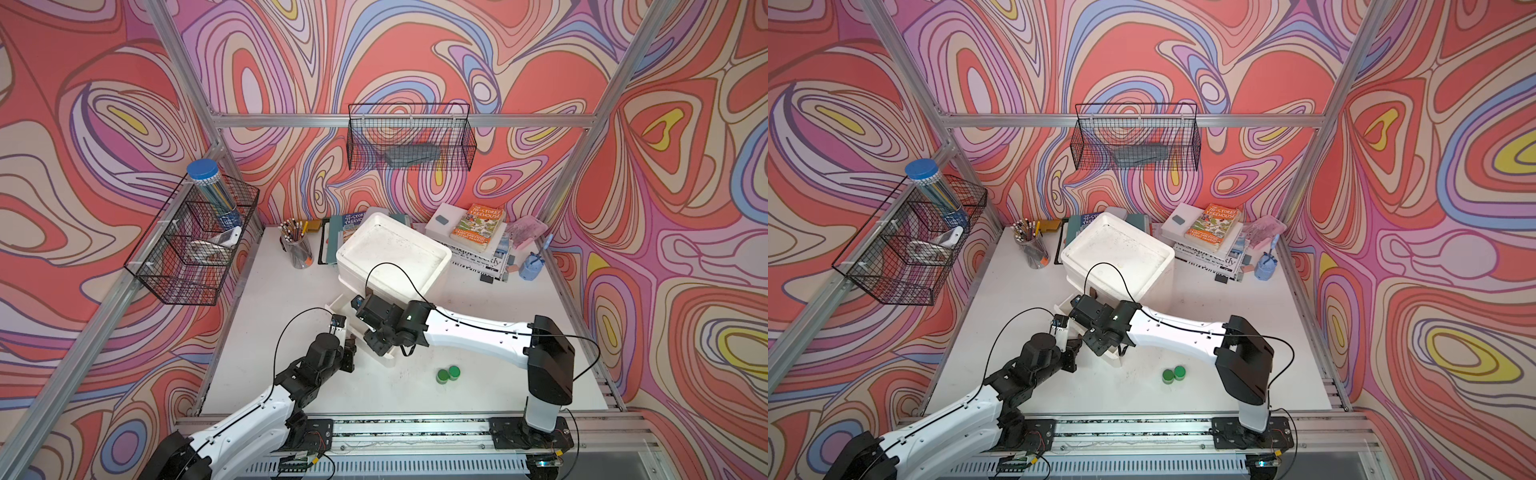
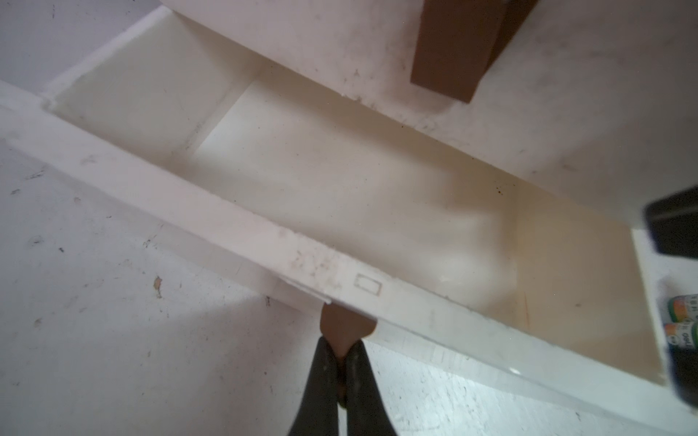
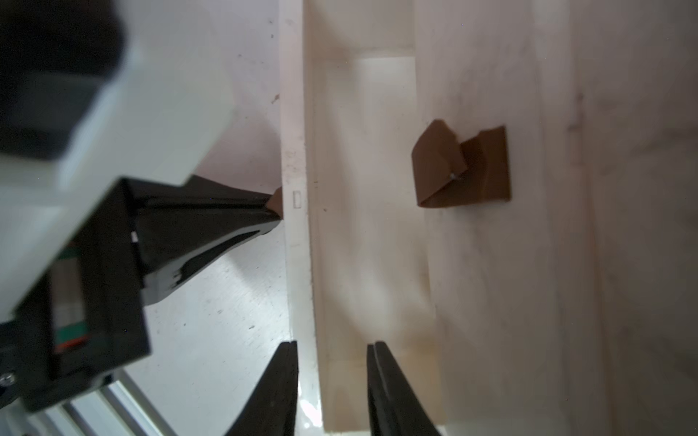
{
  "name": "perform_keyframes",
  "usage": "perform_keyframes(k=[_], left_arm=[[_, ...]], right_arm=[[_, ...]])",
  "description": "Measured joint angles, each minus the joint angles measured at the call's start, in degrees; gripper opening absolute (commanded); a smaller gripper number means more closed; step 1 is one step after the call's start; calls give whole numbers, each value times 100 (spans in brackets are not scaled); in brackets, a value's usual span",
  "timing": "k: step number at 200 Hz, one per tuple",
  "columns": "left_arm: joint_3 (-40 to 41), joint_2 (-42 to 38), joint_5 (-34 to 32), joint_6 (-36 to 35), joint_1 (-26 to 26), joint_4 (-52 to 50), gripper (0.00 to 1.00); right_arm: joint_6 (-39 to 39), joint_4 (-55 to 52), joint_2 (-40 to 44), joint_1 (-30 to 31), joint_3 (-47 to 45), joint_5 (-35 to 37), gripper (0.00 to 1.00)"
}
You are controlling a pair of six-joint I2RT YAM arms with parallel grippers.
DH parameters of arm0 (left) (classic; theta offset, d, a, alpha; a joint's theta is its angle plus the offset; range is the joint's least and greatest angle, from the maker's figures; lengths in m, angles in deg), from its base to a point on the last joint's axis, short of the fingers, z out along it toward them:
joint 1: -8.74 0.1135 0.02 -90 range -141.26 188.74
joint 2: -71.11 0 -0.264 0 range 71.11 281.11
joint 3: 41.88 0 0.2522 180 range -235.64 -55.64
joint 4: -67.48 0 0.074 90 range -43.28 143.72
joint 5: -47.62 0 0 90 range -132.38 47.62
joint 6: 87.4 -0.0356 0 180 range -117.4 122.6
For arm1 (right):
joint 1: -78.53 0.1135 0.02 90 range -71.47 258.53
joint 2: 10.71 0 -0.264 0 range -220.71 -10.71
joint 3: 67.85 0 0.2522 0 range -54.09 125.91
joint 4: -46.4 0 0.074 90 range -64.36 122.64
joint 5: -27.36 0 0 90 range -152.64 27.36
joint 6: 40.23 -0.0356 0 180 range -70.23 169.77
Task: Put the paint cans in the drawer according to color
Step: Open the drawer in the storage box.
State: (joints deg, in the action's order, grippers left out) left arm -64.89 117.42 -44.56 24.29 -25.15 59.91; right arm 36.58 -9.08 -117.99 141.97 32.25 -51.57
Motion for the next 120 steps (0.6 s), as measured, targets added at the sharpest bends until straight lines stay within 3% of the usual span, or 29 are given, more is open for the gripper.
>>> perform_keyframes(k=[39,120], left_arm=[[0,42,26,0,-2,50,0],[-216,450,197,68,-299,232,0]], right_arm=[[-223,328,-175,-199,0,442,34],[-275,927,-219,-741,-17,365,33]])
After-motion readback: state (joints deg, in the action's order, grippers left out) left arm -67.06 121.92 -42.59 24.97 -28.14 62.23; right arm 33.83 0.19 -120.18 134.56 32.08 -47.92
